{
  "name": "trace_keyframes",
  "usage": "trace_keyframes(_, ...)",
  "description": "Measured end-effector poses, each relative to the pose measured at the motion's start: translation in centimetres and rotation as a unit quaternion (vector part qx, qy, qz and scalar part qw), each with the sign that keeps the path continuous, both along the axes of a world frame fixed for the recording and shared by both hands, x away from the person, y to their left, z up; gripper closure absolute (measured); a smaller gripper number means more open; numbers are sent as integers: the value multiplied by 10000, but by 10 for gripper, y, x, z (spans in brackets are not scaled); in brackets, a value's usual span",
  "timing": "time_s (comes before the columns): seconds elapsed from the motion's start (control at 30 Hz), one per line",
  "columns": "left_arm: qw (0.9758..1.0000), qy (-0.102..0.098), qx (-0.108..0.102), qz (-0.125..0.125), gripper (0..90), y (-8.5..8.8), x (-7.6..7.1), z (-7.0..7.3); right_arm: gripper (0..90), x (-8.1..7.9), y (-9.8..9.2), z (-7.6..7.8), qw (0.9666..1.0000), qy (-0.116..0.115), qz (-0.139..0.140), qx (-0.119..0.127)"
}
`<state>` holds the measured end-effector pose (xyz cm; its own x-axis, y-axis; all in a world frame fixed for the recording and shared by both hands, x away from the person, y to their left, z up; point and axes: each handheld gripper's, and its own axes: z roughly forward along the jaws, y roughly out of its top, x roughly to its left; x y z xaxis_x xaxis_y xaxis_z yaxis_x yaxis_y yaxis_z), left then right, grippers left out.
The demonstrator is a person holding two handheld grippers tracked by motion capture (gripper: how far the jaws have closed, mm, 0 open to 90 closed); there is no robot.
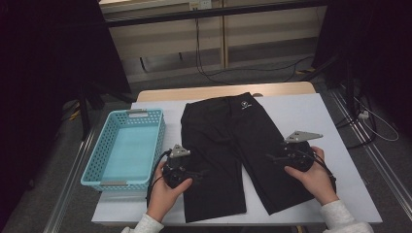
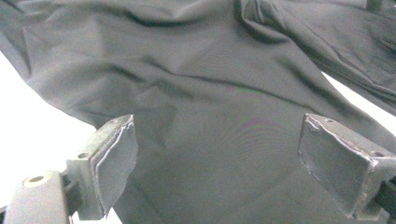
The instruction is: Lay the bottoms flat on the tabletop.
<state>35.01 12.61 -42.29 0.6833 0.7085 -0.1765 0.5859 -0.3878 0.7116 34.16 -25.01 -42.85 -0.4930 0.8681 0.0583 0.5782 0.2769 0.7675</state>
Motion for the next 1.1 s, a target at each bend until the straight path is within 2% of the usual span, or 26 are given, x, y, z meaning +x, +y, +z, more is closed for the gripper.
trace_keyframes(0.13,10000,2,14,27,123,3,-1,0,246,9,-4,3,9999,-61,-141,-15)
trace_keyframes(0.3,10000,-5,18,31,123,2,-2,-1,240,18,-15,5,9993,-89,-336,148)
trace_keyframes(0.37,10000,17,24,30,123,2,-2,-1,242,23,-18,4,9990,-36,-412,179)
trace_keyframes(0.43,10000,17,38,38,123,2,-3,-2,273,29,-20,2,9985,55,-527,157)
trace_keyframes(0.53,10000,5,80,8,123,0,-3,-3,308,38,-22,-2,9977,33,-671,25)
trace_keyframes(0.6,10000,23,69,-15,123,-1,-3,-3,317,41,-23,-3,9974,39,-722,14)
trace_keyframes(0.63,10000,7,91,-29,123,-3,-2,-3,344,48,-24,-6,9967,79,-800,59)
trace_keyframes(0.73,10000,31,70,-61,123,-5,-1,-4,371,57,-23,-7,9966,123,-817,47)
trace_keyframes(0.87,10000,26,27,-38,123,-5,0,-3,400,70,-22,-7,9957,155,-891,-172)
trace_keyframes(0.97,10000,28,29,-74,123,-5,-1,-2,413,82,-21,-8,9956,234,-904,-90)
trace_keyframes(1.1,10000,21,25,-90,123,-5,-2,-1,437,96,-17,-11,9943,299,-981,-295)
